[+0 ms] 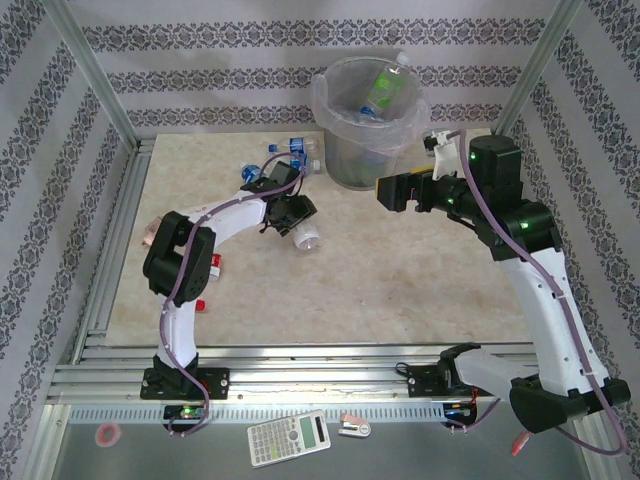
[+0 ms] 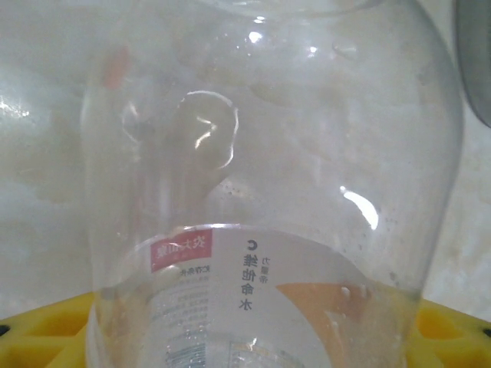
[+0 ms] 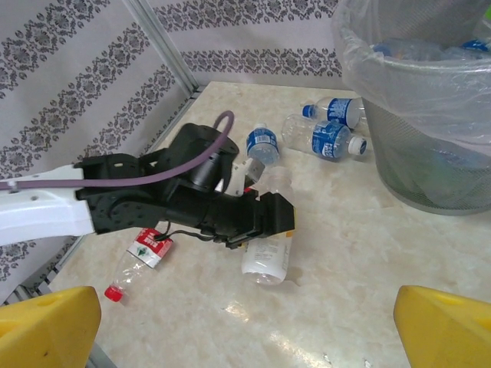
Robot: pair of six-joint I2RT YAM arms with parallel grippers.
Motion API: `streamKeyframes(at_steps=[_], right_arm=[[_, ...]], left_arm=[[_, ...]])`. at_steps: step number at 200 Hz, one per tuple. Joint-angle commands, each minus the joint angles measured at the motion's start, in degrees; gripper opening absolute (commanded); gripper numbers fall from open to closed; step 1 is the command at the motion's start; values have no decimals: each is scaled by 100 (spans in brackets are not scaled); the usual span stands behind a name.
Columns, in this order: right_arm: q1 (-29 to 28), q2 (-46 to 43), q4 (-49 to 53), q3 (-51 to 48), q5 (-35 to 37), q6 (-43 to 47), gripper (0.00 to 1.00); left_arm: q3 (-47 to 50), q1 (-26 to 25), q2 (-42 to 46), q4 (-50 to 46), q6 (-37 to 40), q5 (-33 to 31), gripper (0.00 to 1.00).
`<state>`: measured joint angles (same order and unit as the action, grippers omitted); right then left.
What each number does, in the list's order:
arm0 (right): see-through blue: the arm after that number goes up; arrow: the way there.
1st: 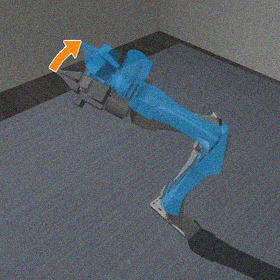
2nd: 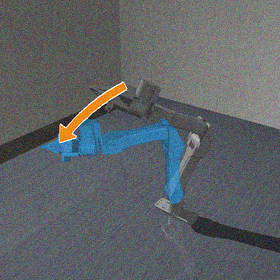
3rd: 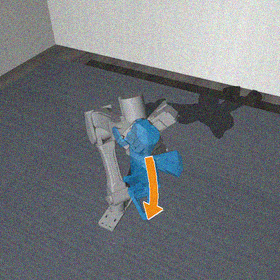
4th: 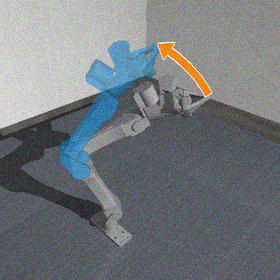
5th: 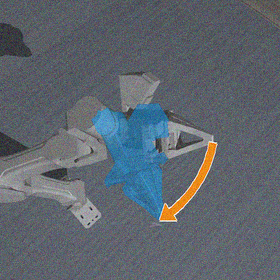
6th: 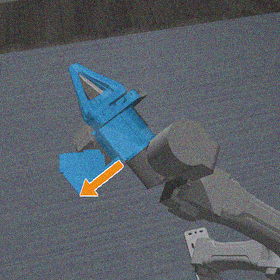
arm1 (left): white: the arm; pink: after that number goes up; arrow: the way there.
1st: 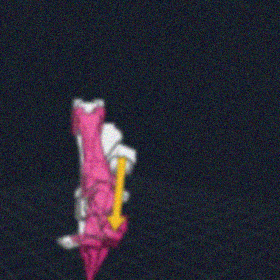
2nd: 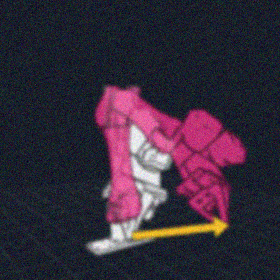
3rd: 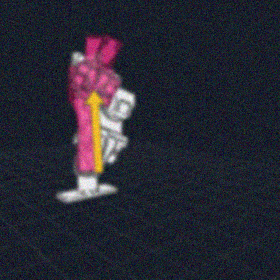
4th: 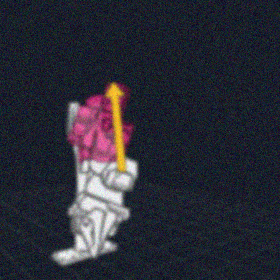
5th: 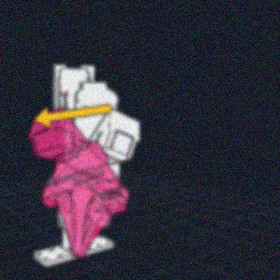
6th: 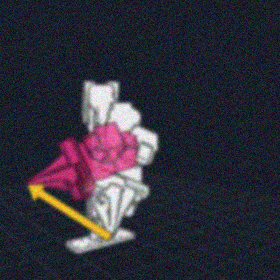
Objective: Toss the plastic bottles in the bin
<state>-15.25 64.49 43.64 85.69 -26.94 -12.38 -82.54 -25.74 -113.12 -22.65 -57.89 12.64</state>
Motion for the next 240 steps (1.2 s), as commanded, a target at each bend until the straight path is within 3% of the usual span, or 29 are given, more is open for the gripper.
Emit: streamKeyframes(at_steps=[1,56,107,153,240], right_arm=[[-19,49,-186,-26,-173,-157,98],[-19,247,-274,-46,-336,-328,98],[-25,480,-430,-61,-542,-575,98],[-48,738,-770,-101,-895,-796,98],[-102,1256,-998,-166,-1046,-975,96]], left_arm=[[218,2,522,591,620,95,61],[830,-133,1501,1663,1518,669,61],[651,-459,1887,1938,2286,1429,59],[199,-763,1881,1898,2653,2236,59],[-152,-1103,1903,1940,2660,2572,57]])
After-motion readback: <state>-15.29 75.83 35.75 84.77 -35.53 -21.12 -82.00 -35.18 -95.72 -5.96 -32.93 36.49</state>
